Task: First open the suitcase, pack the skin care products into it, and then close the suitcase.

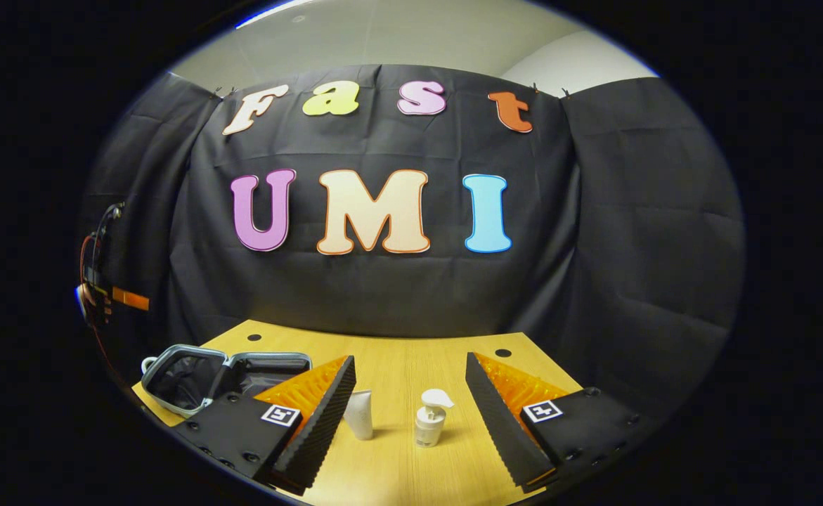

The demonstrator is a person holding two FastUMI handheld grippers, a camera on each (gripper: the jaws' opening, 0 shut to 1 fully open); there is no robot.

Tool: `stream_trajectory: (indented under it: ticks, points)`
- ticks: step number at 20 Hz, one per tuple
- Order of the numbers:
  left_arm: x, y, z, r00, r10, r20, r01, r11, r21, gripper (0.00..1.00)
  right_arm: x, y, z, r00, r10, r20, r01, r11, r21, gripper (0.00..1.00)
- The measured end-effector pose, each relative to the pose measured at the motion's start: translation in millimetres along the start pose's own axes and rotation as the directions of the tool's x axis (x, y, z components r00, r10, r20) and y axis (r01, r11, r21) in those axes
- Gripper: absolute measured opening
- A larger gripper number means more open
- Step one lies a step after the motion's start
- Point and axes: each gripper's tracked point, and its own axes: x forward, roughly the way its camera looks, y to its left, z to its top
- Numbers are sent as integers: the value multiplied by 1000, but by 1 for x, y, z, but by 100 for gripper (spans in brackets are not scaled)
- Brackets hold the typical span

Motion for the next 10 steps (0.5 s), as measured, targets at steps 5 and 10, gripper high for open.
stream_trajectory:
  ticks: [5,10]
  points:
    - [22,-196,16,955,-274,115,262,959,109,96,20,-9,-23,998,49,-42,-49,999,4,99]
    - [65,-358,-34,892,-444,82,440,896,64,96,49,-21,-57,991,95,-91,-96,995,-8,99]
